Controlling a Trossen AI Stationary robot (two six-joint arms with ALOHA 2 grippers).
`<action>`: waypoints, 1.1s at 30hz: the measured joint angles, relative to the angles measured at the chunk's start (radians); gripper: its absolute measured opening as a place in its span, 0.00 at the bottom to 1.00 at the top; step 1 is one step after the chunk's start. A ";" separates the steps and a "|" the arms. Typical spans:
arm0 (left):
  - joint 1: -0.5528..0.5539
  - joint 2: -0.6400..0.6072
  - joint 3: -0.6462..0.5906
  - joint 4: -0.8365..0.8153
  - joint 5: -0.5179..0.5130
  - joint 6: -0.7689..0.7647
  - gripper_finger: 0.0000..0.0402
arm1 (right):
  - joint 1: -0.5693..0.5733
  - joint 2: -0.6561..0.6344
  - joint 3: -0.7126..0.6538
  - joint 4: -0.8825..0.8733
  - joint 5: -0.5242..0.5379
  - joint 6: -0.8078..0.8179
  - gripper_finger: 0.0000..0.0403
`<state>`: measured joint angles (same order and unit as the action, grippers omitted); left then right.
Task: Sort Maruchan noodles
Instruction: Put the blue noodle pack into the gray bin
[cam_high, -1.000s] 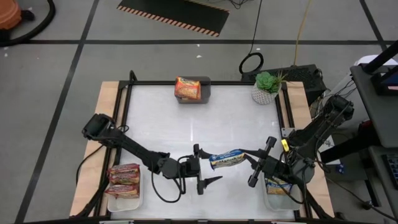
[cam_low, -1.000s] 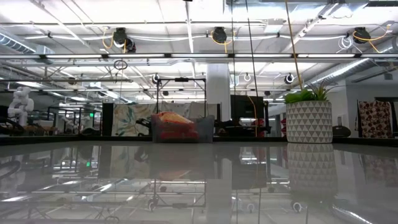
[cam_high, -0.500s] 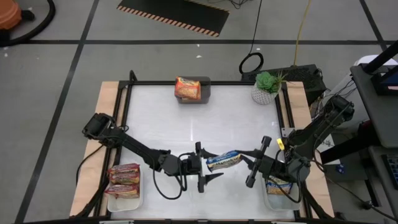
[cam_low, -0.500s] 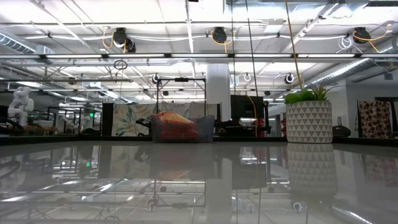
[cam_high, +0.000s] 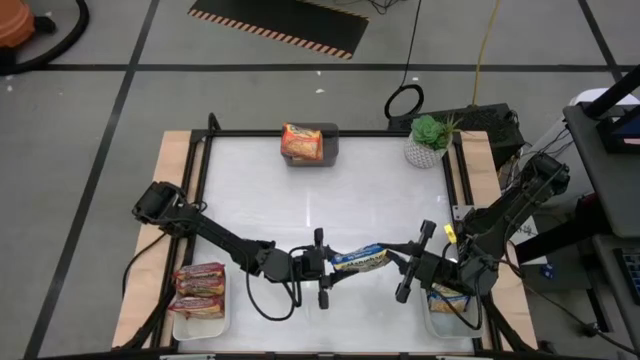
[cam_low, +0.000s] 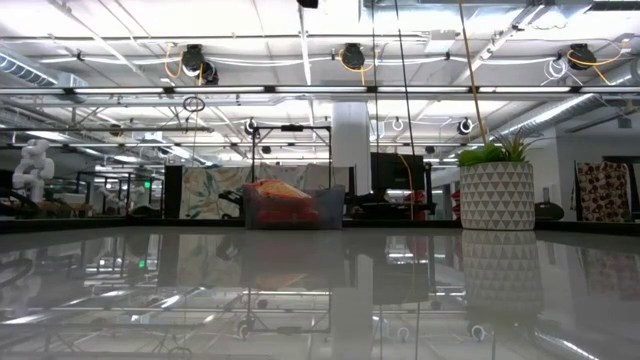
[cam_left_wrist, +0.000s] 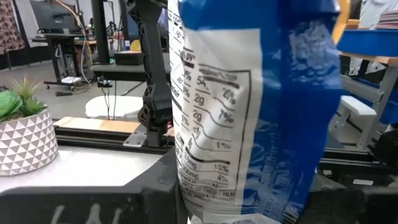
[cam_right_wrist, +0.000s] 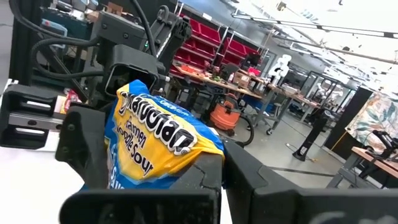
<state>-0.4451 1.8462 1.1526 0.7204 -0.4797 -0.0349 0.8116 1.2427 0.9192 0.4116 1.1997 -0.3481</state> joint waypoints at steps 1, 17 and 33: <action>0.001 0.000 0.000 -0.001 0.000 0.000 0.32 | 0.000 0.000 0.000 0.000 0.000 0.000 0.00; 0.005 -0.003 0.003 -0.086 -0.027 0.054 0.32 | 0.033 0.002 0.000 -0.011 0.115 0.043 0.10; 0.111 0.000 0.000 -0.538 0.072 -0.042 0.32 | 0.090 0.000 0.001 0.025 0.129 0.136 0.48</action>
<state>-0.3340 1.8458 1.1526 0.1820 -0.4081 -0.0764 0.9012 1.2423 0.9204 0.4368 1.3287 -0.2119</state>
